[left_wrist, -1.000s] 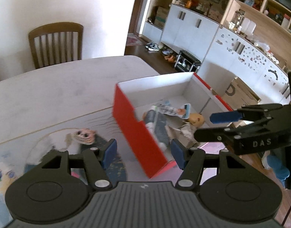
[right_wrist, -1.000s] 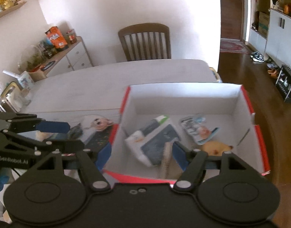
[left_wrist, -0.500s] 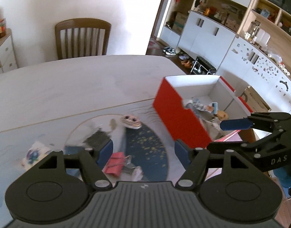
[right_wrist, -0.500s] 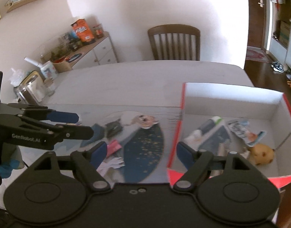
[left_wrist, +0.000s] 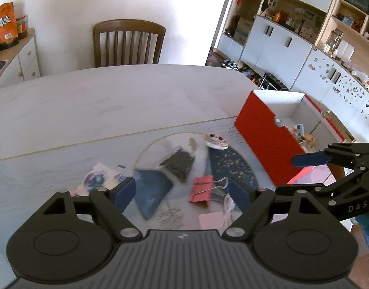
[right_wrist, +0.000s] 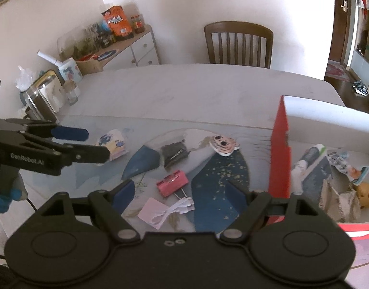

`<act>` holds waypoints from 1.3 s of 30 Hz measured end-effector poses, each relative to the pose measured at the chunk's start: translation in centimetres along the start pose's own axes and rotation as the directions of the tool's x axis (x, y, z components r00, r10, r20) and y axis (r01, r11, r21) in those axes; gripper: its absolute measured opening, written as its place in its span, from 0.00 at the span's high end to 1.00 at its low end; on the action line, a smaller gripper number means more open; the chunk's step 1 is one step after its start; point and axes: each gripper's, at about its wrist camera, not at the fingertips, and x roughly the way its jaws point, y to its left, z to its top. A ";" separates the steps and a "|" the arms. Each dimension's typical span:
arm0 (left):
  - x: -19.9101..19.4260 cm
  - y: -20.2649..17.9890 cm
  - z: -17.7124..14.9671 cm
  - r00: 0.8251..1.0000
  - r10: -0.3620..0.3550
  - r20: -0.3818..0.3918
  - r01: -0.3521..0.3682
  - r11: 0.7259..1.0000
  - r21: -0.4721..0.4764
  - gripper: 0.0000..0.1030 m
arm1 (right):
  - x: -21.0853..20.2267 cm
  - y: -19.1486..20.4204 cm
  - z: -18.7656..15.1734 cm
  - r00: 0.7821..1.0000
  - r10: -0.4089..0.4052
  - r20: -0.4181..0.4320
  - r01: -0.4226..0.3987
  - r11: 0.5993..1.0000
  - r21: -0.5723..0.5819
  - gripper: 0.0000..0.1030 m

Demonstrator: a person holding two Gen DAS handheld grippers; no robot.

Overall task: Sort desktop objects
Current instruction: 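Move left tool to the blueberry bread bag while right tool approaches the pink binder clip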

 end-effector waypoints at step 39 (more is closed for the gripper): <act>9.5 10.7 -1.7 0.991 0.113 -0.068 -0.112 0.994 0.014 0.00 | 13.7 1.8 0.0 0.983 -0.063 -0.174 0.032 0.984 -0.174 0.20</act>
